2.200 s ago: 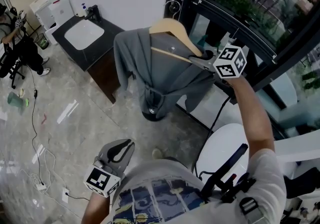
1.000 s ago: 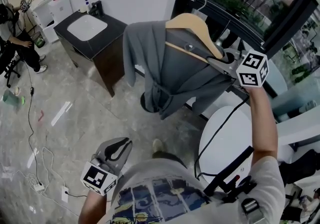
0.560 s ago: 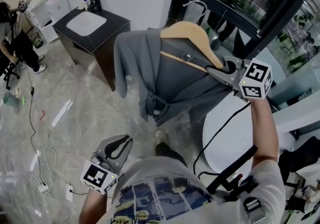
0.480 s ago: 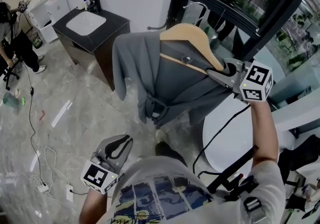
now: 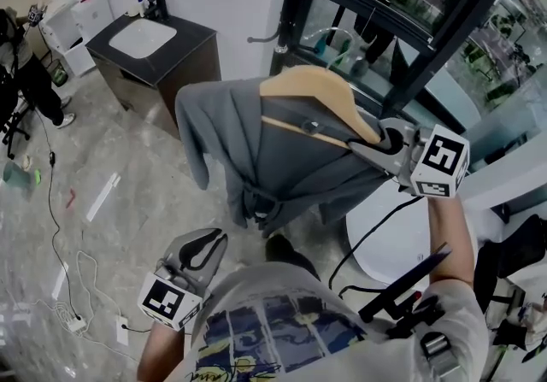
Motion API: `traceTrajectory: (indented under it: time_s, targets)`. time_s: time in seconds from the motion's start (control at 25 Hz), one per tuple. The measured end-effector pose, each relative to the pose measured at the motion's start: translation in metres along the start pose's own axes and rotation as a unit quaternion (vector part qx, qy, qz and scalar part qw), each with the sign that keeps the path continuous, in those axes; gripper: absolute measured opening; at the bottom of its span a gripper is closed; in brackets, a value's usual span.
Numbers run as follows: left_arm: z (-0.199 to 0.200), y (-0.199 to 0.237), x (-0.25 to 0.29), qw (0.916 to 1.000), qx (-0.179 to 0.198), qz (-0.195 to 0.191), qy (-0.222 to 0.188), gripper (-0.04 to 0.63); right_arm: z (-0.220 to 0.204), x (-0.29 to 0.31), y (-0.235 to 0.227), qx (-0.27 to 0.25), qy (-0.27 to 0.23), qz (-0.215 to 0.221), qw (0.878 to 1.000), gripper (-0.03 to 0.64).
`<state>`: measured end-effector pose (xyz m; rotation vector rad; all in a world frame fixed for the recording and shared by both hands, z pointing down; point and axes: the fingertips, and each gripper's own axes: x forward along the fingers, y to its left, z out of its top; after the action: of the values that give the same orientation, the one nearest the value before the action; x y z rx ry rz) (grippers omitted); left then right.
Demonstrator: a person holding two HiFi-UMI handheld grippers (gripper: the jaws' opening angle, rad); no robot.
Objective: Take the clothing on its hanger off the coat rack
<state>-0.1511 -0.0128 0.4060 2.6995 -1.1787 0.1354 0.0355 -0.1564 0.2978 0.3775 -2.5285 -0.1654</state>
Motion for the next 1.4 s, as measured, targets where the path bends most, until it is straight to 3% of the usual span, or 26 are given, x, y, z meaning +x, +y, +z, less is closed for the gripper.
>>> traceTrajectory:
  time_s: [0.6,1.4]
  targets:
    - [-0.004,-0.018,-0.011,0.9999,0.010,-0.013,0.002,0.043,0.002,-0.001,0.062,-0.014,-0.001,0.028,1.000,0.002]
    - [-0.004,-0.027,0.000,0.9997,0.010,-0.022,0.005,0.043,-0.010,-0.003,0.084,-0.017,0.011,0.049,0.999,0.003]
